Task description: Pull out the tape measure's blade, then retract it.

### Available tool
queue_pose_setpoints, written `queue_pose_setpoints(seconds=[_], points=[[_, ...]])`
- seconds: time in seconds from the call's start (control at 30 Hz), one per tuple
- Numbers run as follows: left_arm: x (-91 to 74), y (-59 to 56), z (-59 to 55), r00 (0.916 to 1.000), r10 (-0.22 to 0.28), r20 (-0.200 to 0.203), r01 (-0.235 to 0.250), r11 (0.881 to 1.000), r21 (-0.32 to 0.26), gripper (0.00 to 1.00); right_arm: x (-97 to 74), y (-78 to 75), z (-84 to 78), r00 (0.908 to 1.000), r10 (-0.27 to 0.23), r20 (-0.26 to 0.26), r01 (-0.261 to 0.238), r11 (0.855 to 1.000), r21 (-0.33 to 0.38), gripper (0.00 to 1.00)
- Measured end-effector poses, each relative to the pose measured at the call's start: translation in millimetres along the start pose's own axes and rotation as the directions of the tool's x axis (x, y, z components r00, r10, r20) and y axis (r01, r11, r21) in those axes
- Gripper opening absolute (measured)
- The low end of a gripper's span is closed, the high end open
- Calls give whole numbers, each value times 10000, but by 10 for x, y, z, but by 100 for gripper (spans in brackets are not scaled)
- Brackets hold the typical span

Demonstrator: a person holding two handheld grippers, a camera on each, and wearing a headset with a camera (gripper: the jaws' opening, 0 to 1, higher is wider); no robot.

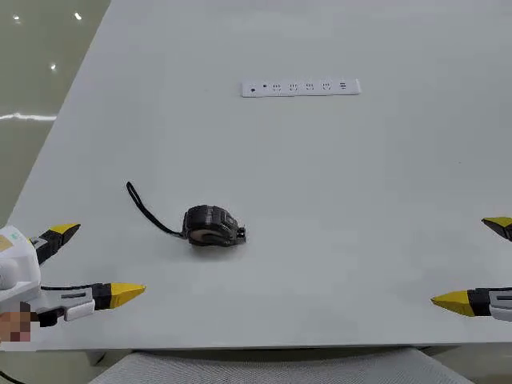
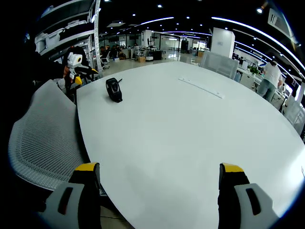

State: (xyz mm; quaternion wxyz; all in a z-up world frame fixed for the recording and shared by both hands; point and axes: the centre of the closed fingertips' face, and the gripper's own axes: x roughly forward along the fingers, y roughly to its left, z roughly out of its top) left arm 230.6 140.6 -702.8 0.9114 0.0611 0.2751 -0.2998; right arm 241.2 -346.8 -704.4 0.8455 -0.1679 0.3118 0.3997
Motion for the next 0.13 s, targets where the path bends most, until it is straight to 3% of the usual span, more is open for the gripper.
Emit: queue_pose_setpoints(seconds=[0.13], points=[[-12,6,-25,9999,-40,-149,42,9999,140,100,0,8,-13,10000,26,-47,-27,10000,-47,100]])
